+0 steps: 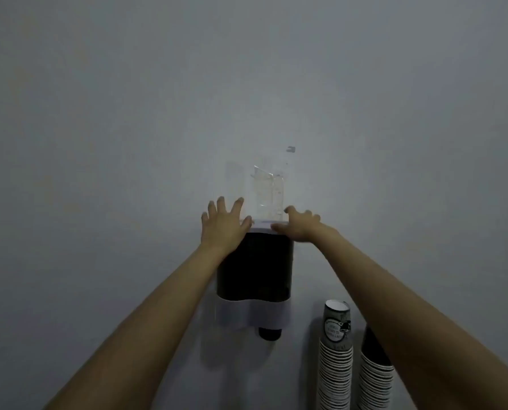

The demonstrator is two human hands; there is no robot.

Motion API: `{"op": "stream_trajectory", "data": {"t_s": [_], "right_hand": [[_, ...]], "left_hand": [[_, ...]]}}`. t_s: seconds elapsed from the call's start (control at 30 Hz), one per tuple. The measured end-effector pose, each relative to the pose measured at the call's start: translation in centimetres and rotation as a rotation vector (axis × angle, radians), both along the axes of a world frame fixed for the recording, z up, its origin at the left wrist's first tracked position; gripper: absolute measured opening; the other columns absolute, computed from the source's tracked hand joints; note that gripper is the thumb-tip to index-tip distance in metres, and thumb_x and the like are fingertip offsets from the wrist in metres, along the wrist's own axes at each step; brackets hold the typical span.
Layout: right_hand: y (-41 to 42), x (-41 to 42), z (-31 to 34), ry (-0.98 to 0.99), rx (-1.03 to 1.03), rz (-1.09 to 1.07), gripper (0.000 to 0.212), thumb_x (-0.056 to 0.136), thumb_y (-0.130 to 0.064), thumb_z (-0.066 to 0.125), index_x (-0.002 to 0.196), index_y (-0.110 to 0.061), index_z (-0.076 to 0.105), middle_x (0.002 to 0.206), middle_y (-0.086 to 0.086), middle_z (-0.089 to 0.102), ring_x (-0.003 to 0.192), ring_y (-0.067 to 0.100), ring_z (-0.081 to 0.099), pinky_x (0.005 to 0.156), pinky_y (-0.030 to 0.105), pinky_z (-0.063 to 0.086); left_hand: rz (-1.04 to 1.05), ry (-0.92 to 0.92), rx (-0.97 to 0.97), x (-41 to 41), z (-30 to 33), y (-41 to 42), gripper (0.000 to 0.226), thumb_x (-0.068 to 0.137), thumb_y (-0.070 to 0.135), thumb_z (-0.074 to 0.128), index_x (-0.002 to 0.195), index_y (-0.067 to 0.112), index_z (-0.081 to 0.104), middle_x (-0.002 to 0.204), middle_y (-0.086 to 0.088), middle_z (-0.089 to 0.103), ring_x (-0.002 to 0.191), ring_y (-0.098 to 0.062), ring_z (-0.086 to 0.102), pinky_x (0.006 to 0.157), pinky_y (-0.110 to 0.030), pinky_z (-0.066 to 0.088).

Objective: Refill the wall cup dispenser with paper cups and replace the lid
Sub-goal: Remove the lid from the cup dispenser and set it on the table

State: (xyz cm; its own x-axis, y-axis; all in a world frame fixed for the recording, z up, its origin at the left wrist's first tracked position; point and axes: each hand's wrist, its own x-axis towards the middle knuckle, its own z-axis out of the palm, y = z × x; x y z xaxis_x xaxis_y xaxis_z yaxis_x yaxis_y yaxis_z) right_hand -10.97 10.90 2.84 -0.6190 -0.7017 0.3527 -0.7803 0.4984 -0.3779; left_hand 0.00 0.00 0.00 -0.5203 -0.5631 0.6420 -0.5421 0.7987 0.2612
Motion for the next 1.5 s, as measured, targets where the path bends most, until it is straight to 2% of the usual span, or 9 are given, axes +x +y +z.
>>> {"op": "stream_trajectory", "data": {"t_s": [0.1, 0.2, 0.47, 0.67, 0.77, 0.97, 1.3, 1.4, 1.5], "right_hand": [[-0.9, -0.1, -2.5, -0.053, 0.063, 0.0, 0.068, 0.093, -0.048, 0.038, 0.147, -0.016, 0.013, 0.149, 0.028, 0.021, 0.137, 0.042, 0.021, 0.114, 0.045, 0.019], [-2.3, 0.2, -4.7, -0.199, -0.179, 0.09, 0.056, 0.093, -0.04, 0.045, 0.139, -0.011, 0.033, 0.143, 0.026, 0.025, 0.131, 0.04, 0.031, 0.112, 0.045, 0.029], [-2.6, 0.9, -3.3, -0.058, -0.524, 0.042, 0.044, 0.092, -0.038, 0.048, 0.127, -0.012, 0.047, 0.137, 0.02, 0.039, 0.131, 0.035, 0.032, 0.111, 0.054, 0.024], [4.3, 3.6, -8.8, -0.149, -0.747, 0.15, 0.039, 0.084, -0.024, 0.064, 0.119, -0.009, 0.056, 0.136, 0.014, 0.039, 0.118, 0.023, 0.044, 0.092, 0.01, 0.031], [7.0, 3.9, -16.4, -0.381, -0.668, 0.118, 0.038, 0.078, -0.016, 0.071, 0.113, -0.009, 0.06, 0.131, 0.013, 0.046, 0.107, 0.02, 0.051, 0.092, 0.018, 0.039], [10.0, 4.2, -33.1, -0.78, -0.224, -0.146, 0.041, 0.08, -0.012, 0.069, 0.117, -0.003, 0.054, 0.128, 0.018, 0.049, 0.104, 0.025, 0.053, 0.088, 0.026, 0.045], [9.6, 5.9, -46.7, -0.676, 0.325, -0.208, 0.028, 0.092, -0.012, 0.045, 0.117, -0.006, 0.056, 0.138, 0.016, 0.043, 0.128, 0.033, 0.04, 0.112, 0.042, 0.031], [9.8, 6.4, -48.4, -0.651, 0.368, -0.223, 0.03, 0.094, -0.016, 0.042, 0.121, -0.011, 0.053, 0.149, 0.015, 0.027, 0.142, 0.038, 0.018, 0.119, 0.048, 0.015], [9.7, 5.3, -47.6, -0.783, 0.12, -0.336, 0.033, 0.092, -0.016, 0.049, 0.125, -0.013, 0.051, 0.146, 0.016, 0.031, 0.137, 0.03, 0.027, 0.115, 0.04, 0.028]], "left_hand": [[0.021, 0.064, 0.314, -0.9, -1.1, -1.0, 0.069, 0.09, 0.048, 0.039, 0.147, 0.019, 0.012, 0.151, -0.029, 0.011, 0.14, -0.043, 0.011, 0.115, -0.052, 0.016], [-0.063, 0.208, 0.521, -2.1, -2.3, -1.9, 0.074, 0.085, 0.045, 0.051, 0.14, 0.003, 0.024, 0.142, -0.025, 0.036, 0.131, -0.039, 0.035, 0.108, -0.048, 0.034], [-0.129, 0.626, 0.379, -2.2, -1.8, -0.3, 0.069, 0.086, 0.034, 0.055, 0.14, 0.003, 0.027, 0.14, -0.023, 0.041, 0.131, -0.035, 0.035, 0.11, -0.046, 0.032], [-0.289, 0.765, 0.339, 1.3, -7.8, 6.3, 0.065, 0.088, 0.027, 0.056, 0.143, 0.011, 0.025, 0.147, -0.007, 0.034, 0.137, -0.02, 0.032, 0.11, -0.025, 0.03], [-0.281, 0.781, 0.543, 2.5, -16.2, 10.0, 0.061, 0.087, 0.023, 0.057, 0.142, 0.014, 0.03, 0.141, 0.003, 0.037, 0.13, -0.009, 0.034, 0.098, -0.007, 0.025], [-0.122, 0.364, 1.033, 3.4, -33.4, 13.4, 0.059, 0.09, 0.022, 0.053, 0.142, 0.013, 0.028, 0.146, -0.009, 0.038, 0.132, -0.022, 0.039, 0.108, -0.025, 0.03], [0.196, -0.775, 0.908, 6.1, -45.1, 13.2, 0.051, 0.093, 0.055, 0.021, 0.141, 0.039, 0.022, 0.156, -0.019, 0.012, 0.143, -0.042, -0.001, 0.113, -0.059, 0.005], [0.268, -0.854, 0.921, 4.9, -43.9, 13.5, 0.054, 0.092, 0.057, 0.018, 0.138, 0.033, 0.031, 0.155, -0.025, 0.003, 0.143, -0.043, -0.007, 0.114, -0.058, 0.0], [0.198, -0.739, 0.772, 1.1, -41.4, 13.1, 0.059, 0.091, 0.053, 0.029, 0.139, 0.017, 0.034, 0.156, -0.019, 0.01, 0.144, -0.037, 0.005, 0.116, -0.053, 0.009]]}}
